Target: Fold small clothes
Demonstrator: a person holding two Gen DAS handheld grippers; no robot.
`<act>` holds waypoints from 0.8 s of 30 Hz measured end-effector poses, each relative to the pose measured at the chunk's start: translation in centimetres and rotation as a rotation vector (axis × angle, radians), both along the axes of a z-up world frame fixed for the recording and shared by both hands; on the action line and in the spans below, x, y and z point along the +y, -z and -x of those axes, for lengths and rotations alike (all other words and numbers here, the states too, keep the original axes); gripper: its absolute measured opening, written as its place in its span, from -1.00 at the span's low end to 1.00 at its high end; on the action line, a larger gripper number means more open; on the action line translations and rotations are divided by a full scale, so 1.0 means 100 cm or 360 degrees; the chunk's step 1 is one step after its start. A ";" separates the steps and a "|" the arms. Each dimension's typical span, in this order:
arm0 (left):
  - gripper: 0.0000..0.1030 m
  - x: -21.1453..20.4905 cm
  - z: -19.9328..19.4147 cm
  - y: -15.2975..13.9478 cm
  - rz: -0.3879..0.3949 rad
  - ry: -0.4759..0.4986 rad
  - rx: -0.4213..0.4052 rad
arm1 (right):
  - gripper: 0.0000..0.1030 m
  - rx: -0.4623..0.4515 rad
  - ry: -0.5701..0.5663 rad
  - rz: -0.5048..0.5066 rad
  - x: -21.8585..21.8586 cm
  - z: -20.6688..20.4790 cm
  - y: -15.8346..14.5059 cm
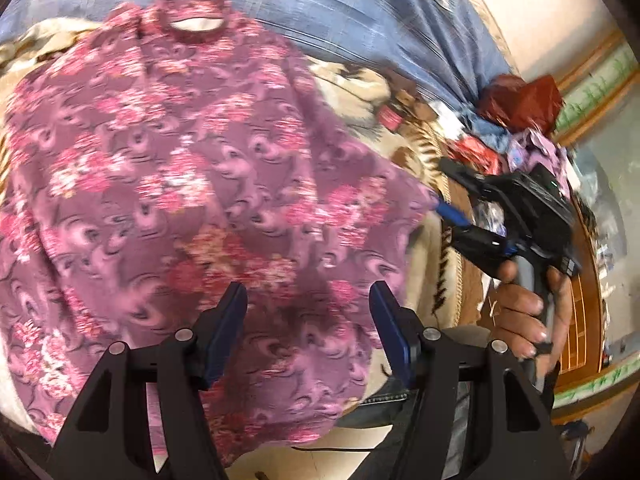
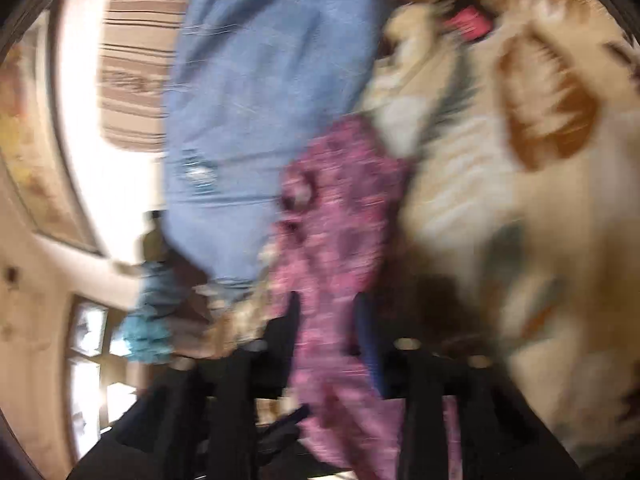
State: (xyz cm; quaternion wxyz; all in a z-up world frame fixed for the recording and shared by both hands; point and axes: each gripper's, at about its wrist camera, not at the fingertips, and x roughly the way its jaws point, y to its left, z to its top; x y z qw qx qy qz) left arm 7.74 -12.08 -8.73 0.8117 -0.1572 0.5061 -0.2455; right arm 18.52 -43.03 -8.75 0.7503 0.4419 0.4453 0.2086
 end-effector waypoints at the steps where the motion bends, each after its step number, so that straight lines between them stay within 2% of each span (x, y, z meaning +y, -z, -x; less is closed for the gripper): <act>1: 0.22 -0.006 0.001 -0.002 -0.0009 0.0019 -0.0011 | -0.01 0.0039 0.0018 0.0056 -0.003 -0.001 0.002; 3: 0.22 -0.021 0.003 -0.005 -0.0026 0.0085 -0.0041 | -0.01 0.0134 -0.0011 0.0135 -0.002 -0.001 0.011; 7: 0.22 -0.047 0.007 -0.009 -0.0046 0.0197 -0.0060 | 0.00 0.0184 -0.0155 0.0033 -0.002 0.005 0.031; 11: 0.22 -0.042 0.009 -0.009 -0.0027 0.0180 -0.0055 | 0.00 0.0331 -0.0072 0.0062 -0.009 0.014 0.054; 13: 0.21 -0.030 0.003 -0.004 0.0014 0.0125 0.0014 | -0.01 0.0399 -0.0107 0.0051 -0.002 0.017 0.065; 15: 0.22 -0.013 -0.003 -0.002 0.0069 0.0057 0.0062 | -0.06 0.0364 -0.0206 0.0001 0.010 0.022 0.064; 19: 0.22 0.008 -0.013 -0.015 0.0072 -0.0036 0.0037 | -0.34 0.0194 -0.0387 -0.0007 0.039 0.038 0.045; 21: 0.22 0.011 -0.021 -0.026 0.0037 -0.0039 0.0002 | -0.38 0.0043 -0.0488 0.0048 0.055 0.053 0.029; 23: 0.23 0.012 -0.031 -0.033 0.0018 -0.0030 -0.0017 | -0.39 -0.0030 -0.0593 0.0018 0.068 0.058 0.023; 24: 0.30 0.011 -0.036 -0.034 0.0017 -0.0016 -0.0009 | -0.38 -0.0045 -0.0638 0.0026 0.075 0.059 0.022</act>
